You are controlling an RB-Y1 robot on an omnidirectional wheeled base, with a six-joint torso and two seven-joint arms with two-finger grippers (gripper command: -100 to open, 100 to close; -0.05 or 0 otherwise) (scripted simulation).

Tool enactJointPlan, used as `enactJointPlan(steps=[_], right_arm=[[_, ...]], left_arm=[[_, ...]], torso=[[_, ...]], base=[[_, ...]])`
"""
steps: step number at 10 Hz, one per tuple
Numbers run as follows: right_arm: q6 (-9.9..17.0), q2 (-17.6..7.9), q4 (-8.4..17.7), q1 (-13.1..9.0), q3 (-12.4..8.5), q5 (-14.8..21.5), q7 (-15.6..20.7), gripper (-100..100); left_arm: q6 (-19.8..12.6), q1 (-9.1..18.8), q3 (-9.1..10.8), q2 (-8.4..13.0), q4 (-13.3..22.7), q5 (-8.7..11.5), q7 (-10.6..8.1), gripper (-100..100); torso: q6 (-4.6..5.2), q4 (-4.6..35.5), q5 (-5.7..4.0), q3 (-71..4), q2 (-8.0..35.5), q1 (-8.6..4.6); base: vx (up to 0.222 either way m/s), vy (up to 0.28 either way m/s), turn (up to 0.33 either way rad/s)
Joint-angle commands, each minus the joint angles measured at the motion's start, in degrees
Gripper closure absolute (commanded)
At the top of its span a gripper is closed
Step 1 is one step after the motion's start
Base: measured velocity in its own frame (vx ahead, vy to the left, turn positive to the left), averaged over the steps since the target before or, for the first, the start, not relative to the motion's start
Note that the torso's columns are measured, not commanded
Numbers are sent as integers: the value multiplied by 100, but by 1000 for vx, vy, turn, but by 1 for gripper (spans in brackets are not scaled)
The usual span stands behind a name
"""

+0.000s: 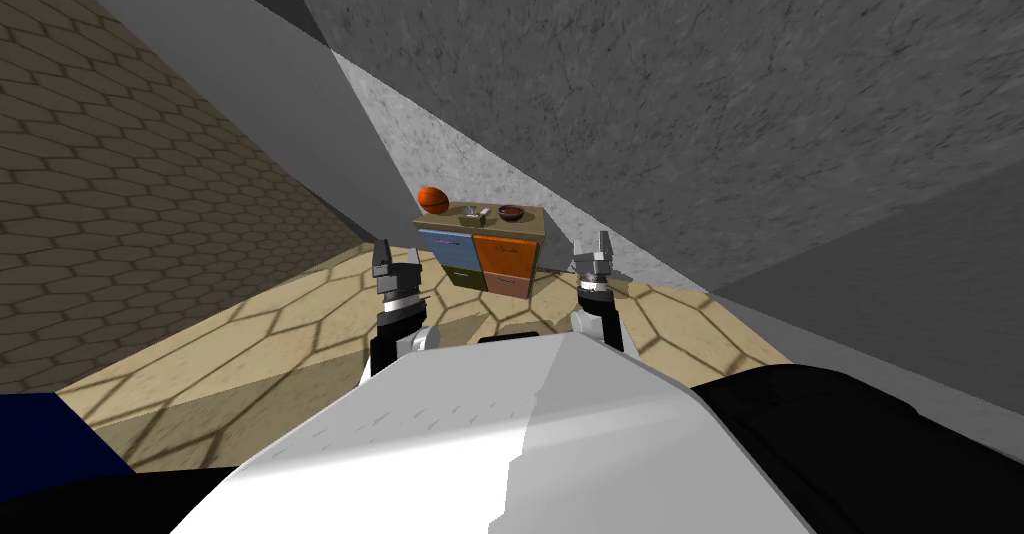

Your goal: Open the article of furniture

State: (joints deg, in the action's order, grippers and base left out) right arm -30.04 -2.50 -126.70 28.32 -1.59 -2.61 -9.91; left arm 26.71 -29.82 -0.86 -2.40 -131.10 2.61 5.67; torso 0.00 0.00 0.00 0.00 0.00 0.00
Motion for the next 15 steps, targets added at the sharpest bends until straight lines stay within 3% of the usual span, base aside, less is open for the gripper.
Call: enactJointPlan(steps=[1, 9, 10, 12, 15], right_arm=[[0, 0, 0, 0, 0, 0, 0, 0], [-1, 0, -2, 0, 0, 0, 0, 0], [-1, 0, -2, 0, 0, 0, 0, 0], [0, 0, 1, 1, 0, 0, 0, 0], [0, 0, 1, 1, 0, 0, 0, 0]], left_arm=[[0, 0, 0, 0, 0, 0, 0, 0], [1, 0, 0, 0, -2, 0, 0, 0], [-10, 22, -8, 253, 48, -10, 3, -100], [-33, 69, -27, 587, 157, -32, 9, -100], [-84, 174, -67, 939, 397, -81, 23, -100]], torso=[[0, 235, 0, -467, 232, 0], [0, 3537, 0, -7073, 3539, 0], [0, 3960, 0, -7919, 3962, 0], [0, 4203, 0, -8429, 4202, 0], [0, 4226, -1, -8460, 4222, -2]], base=[[0, 0, 0], [0, 0, 0], [16, -3, -18], [29, -11, -29], [54, -13, -37]])
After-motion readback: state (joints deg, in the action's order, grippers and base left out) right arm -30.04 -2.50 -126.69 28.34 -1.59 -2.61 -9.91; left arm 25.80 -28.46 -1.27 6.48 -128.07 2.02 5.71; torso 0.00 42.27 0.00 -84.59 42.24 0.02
